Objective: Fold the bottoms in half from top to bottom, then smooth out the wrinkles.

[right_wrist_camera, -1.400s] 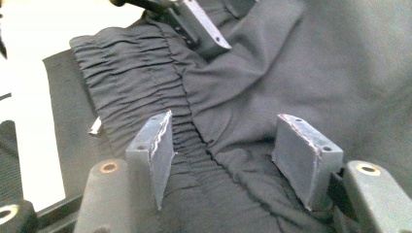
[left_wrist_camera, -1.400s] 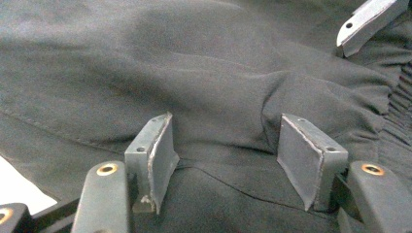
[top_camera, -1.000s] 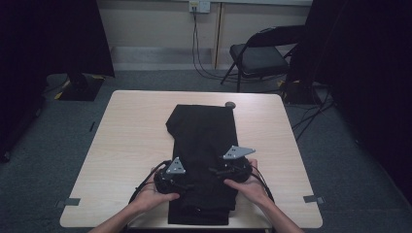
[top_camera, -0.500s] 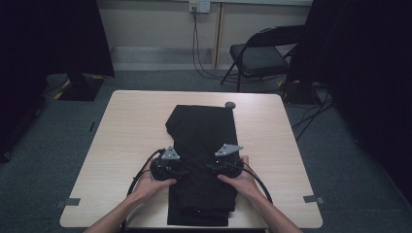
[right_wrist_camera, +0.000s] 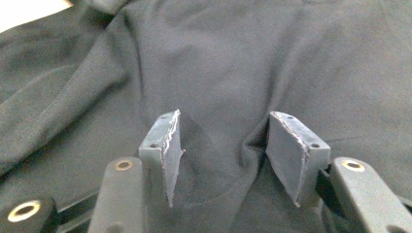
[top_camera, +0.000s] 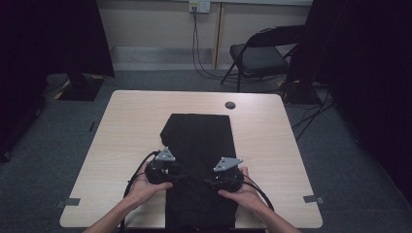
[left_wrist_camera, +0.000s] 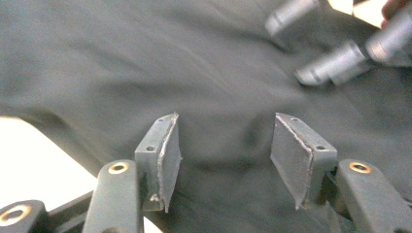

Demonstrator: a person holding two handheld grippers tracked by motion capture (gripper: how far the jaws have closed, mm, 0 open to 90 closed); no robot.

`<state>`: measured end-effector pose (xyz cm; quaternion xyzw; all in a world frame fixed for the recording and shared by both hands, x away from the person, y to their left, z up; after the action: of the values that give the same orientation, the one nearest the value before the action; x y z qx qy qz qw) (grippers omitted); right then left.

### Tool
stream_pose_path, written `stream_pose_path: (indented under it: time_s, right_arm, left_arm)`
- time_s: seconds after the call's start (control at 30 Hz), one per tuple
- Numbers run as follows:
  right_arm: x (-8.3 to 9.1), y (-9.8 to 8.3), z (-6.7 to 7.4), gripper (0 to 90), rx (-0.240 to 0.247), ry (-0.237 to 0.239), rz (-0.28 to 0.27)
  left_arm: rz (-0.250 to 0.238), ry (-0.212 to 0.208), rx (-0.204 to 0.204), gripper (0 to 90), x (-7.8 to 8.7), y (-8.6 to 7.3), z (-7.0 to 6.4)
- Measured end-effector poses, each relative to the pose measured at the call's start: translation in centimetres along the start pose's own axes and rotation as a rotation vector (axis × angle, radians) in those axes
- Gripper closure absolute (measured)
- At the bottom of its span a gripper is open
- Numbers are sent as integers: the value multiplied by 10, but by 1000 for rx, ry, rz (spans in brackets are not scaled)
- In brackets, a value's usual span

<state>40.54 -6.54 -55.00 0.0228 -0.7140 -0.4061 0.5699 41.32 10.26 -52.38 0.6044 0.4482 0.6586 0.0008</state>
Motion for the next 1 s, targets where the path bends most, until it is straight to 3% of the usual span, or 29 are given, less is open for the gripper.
stream_pose_path:
  time_s: [0.07,0.27,0.53,0.63,0.7,0.73,0.77,0.83,0.87,0.9,0.97,1.0]
  right_arm:
    - [2,-3,8,465,18,17,2]
    - [8,-9,23,465,34,34,4]
    - [17,-19,50,459,89,83,23]
    - [18,-17,53,409,93,106,47]
    - [21,-10,49,381,76,118,22]
    - [26,-4,44,372,66,108,-2]
    - [30,3,38,361,55,89,-34]
    - [42,19,17,340,5,58,-96]
    - [43,23,9,331,-3,43,-107]
    - [44,26,1,326,-12,32,-112]
    - [44,35,-24,310,-54,1,-123]
    - [41,40,-39,298,-83,-7,-134]
  left_arm:
    - [-21,26,22,425,3,2,10]
    - [-2,61,51,419,3,-3,24]
    - [-42,96,63,410,13,4,37]
    - [-87,115,82,412,17,9,46]
    - [-70,118,100,417,18,9,55]
    - [-69,142,95,416,20,10,61]
    - [-97,154,124,415,23,13,69]
    - [-123,156,147,409,23,15,78]
    - [-97,150,154,404,22,14,81]
    - [-82,176,144,396,22,15,89]
    - [-131,193,179,390,25,18,101]
    - [-118,186,193,380,24,17,105]
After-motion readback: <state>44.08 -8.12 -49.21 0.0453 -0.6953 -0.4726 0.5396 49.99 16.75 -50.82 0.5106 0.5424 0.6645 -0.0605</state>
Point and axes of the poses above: each handheld gripper's, and its own axes: x roughly backward along the jaws, y roughly out of its top, z roughly to its left, the point moved 8 cm from there along -x, roughly forward along the jaws, and after that the axes turned 10 degrees about z, right-handed, at the moved point
